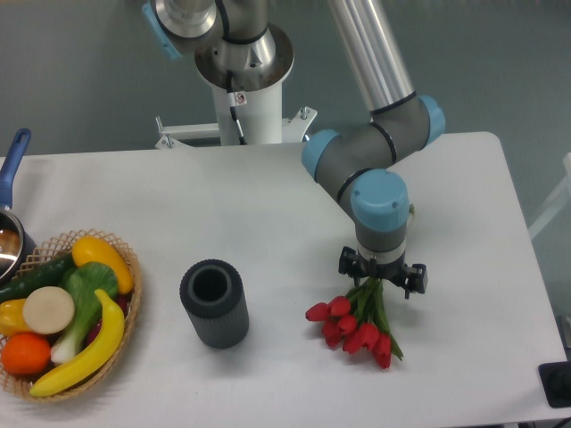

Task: Pick up the flowers from the table
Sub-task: 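Lower the open gripper onto the tulip stems and close it, then lift the grasped red tulips up off the table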

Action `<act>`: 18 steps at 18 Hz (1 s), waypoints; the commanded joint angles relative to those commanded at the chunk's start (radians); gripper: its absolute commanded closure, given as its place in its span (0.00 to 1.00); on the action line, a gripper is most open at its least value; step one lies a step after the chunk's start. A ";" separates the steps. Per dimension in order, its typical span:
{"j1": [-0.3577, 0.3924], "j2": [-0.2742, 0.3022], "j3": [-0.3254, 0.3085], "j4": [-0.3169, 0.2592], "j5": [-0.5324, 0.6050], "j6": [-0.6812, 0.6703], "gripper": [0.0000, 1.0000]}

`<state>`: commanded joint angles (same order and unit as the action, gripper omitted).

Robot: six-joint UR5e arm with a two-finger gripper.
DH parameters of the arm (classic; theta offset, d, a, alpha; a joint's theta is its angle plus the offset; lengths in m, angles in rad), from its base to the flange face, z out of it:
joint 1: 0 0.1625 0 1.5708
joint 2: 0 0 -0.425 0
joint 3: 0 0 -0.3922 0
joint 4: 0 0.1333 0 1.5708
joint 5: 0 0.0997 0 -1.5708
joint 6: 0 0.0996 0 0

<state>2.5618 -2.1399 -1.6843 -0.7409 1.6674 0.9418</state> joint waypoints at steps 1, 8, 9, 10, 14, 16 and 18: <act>0.000 0.000 0.000 0.000 0.000 0.027 0.02; 0.002 0.012 -0.009 0.002 0.006 0.075 0.66; 0.000 0.014 -0.012 0.000 0.006 0.075 0.68; 0.000 0.018 -0.012 0.000 0.009 0.074 0.76; 0.002 0.032 -0.025 -0.003 0.052 0.109 0.98; -0.002 0.035 -0.026 -0.002 0.112 0.109 1.00; -0.002 0.037 -0.026 -0.002 0.130 0.111 1.00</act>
<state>2.5602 -2.1031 -1.7104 -0.7424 1.7978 1.0523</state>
